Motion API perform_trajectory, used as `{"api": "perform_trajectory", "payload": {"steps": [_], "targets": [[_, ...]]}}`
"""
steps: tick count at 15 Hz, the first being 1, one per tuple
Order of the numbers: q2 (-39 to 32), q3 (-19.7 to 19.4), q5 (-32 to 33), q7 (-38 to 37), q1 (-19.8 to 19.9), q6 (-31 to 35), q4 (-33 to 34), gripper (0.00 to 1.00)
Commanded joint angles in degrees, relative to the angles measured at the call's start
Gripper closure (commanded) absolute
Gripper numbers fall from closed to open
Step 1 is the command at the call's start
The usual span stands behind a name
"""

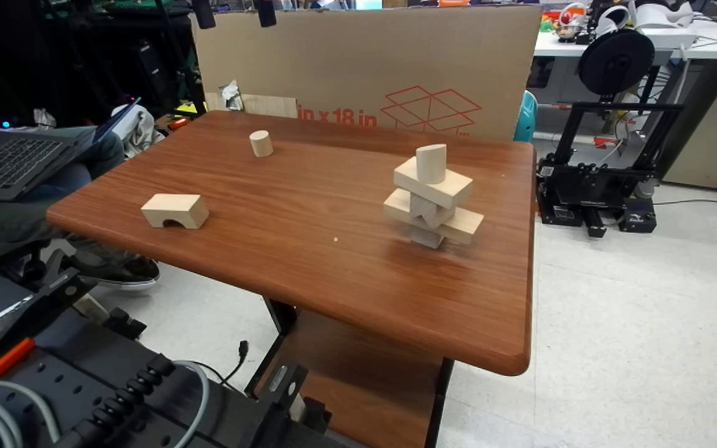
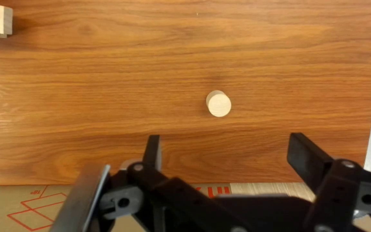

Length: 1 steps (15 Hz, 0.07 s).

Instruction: Pick the cylindrical block and put it on the table

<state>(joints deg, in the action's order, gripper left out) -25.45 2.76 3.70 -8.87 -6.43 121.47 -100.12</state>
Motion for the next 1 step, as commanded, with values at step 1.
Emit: {"api": "perform_trajectory", "payload": {"steps": [1], "targets": [[-0.6,-0.2,-0.1,0.1,-0.3,-0.1,0.1,0.0]]}}
